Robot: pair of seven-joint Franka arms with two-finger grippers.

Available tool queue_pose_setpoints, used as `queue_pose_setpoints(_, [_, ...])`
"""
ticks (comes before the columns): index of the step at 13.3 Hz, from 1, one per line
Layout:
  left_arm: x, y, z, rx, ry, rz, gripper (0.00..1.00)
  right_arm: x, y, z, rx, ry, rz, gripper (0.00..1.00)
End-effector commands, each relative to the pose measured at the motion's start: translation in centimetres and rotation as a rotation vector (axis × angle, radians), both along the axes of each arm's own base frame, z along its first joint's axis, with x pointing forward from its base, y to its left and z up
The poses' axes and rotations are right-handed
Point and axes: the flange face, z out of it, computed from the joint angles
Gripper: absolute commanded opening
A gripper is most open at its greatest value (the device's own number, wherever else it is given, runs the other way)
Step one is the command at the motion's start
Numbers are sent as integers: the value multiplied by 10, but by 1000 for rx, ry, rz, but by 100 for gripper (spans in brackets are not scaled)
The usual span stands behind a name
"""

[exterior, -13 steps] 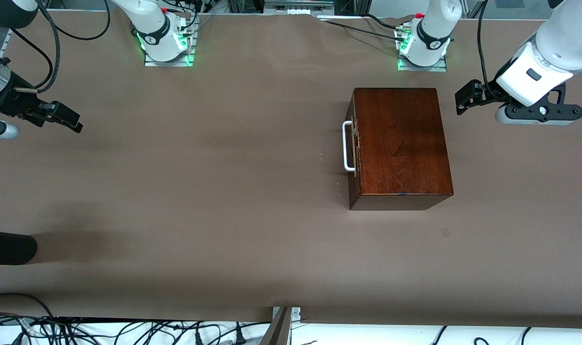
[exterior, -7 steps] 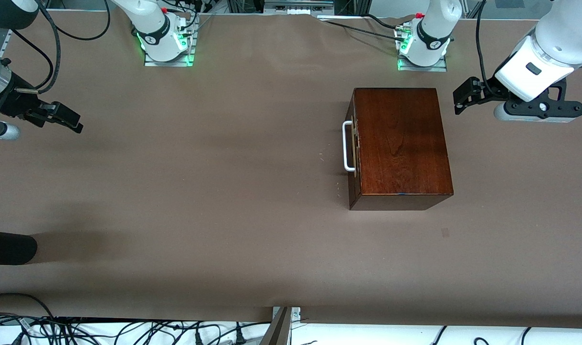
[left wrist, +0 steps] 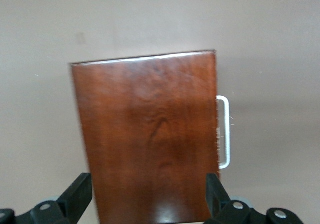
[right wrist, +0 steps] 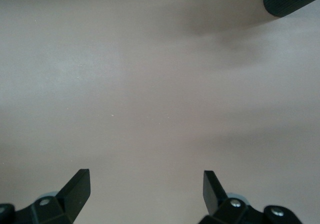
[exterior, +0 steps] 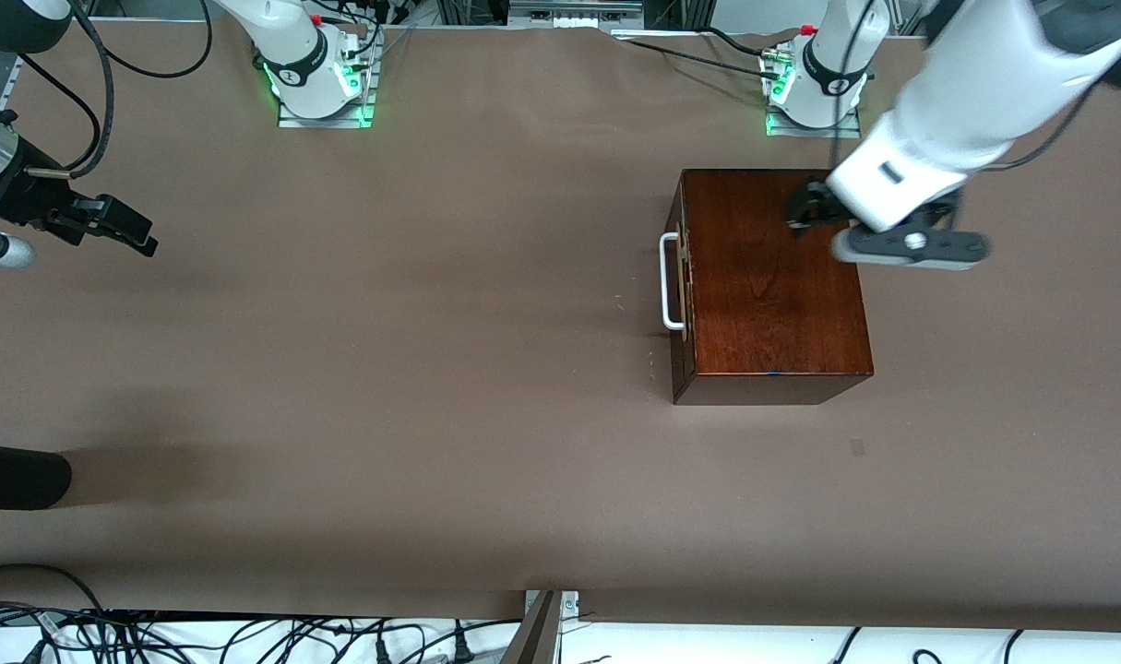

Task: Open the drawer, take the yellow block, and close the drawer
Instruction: 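Move the left gripper over to the white drawer handle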

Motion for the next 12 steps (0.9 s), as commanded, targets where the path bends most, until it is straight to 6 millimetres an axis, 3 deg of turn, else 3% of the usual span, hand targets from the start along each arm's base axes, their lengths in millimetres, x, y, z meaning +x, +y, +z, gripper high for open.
queue_pose_setpoints(1, [4,-67,-39,27,33,34,100,2,1,6,-4,4,-10,100])
queue_pose_setpoints(3, [-9,-118,-69,92,4,38,100,2,0,6,-6,4,-9,100])
queue_pose_setpoints(5, [-18,-147,-97,137,2,51,100,2,0,6,-6,4,-10,100])
queue_pose_setpoints(8, [-18,-174,-134,130,-19,22,100,2,0,6,-6,4,-10,100])
queue_pose_setpoints(12, [-15,-186,-200,186,4,19,100,2,1,6,-6,4,-9,100])
